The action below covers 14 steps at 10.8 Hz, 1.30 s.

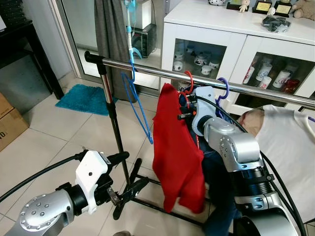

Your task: Hang hanger

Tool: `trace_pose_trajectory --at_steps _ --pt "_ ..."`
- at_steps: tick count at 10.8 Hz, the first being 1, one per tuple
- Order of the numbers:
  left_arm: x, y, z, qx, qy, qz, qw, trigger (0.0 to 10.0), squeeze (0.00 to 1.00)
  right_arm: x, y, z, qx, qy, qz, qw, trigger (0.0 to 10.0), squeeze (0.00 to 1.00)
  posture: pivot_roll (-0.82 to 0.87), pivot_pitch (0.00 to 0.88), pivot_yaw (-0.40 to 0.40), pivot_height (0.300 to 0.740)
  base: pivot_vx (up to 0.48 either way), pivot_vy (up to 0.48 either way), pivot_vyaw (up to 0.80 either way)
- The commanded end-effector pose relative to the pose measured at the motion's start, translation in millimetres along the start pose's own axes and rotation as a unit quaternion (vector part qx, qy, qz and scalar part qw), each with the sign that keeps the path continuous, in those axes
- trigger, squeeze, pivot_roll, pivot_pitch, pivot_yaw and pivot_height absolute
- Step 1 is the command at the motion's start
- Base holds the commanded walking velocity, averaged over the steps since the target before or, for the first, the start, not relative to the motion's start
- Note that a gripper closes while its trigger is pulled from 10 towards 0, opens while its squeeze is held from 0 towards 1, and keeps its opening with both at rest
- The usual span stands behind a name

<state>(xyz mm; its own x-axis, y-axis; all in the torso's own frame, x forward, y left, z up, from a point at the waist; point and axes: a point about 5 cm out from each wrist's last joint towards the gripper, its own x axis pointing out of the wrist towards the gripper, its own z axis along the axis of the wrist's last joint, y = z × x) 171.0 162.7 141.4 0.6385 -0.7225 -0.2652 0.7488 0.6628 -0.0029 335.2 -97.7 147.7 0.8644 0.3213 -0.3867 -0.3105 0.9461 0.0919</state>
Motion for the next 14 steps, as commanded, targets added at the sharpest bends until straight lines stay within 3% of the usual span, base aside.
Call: trace_pose_trajectory --at_steps 1,3,5,6,8,10,14 --pt "0.9 1.7 0 0.003 0.001 0.007 1.0 10.0 0.15 -2.4 -1.2 6 -0.001 -0.022 0.003 1.0 0.0 0.0 0.06 0.0 -0.004 0.74 0.0 0.0 0.0" --pt "4.2 4.6 2 -0.006 -0.02 0.03 0.999 10.0 0.15 -4.3 0.9 11 0.003 -0.045 0.015 0.999 0.0 0.0 0.06 0.0 -0.002 0.74 0.0 0.0 0.0" --pt "16.6 23.1 3 -0.008 -0.037 0.144 0.989 10.0 0.15 -9.6 3.3 18 0.002 -0.084 0.024 0.996 0.0 0.0 0.05 0.0 0.004 0.74 0.0 0.0 0.0" --pt "20.6 27.9 4 -0.016 -0.054 0.179 0.982 10.0 0.15 -16.0 6.9 23 -0.033 -0.113 0.032 0.993 0.0 0.0 0.03 0.0 0.008 0.74 0.0 0.0 0.0" --pt "21.0 28.7 3 -0.027 -0.055 0.191 0.98 10.0 0.16 -20.1 6.9 21 -0.043 -0.117 0.03 0.992 0.0 0.0 0.03 0.0 0.005 0.74 0.0 0.0 0.0" --pt "22.6 25.9 2 -0.035 -0.057 0.204 0.977 10.0 0.16 -34.5 6.3 7 -0.047 -0.111 0.043 0.992 0.0 0.0 0.03 0.0 0.001 0.74 -0.122 0.0 0.0" --pt "24.5 26.0 4 -0.028 -0.054 0.194 0.979 10.0 0.16 -55.7 7.3 -12 -0.023 -0.114 0.06 0.991 0.0 0.0 0.02 0.0 0.012 0.74 -0.245 0.0 0.0"
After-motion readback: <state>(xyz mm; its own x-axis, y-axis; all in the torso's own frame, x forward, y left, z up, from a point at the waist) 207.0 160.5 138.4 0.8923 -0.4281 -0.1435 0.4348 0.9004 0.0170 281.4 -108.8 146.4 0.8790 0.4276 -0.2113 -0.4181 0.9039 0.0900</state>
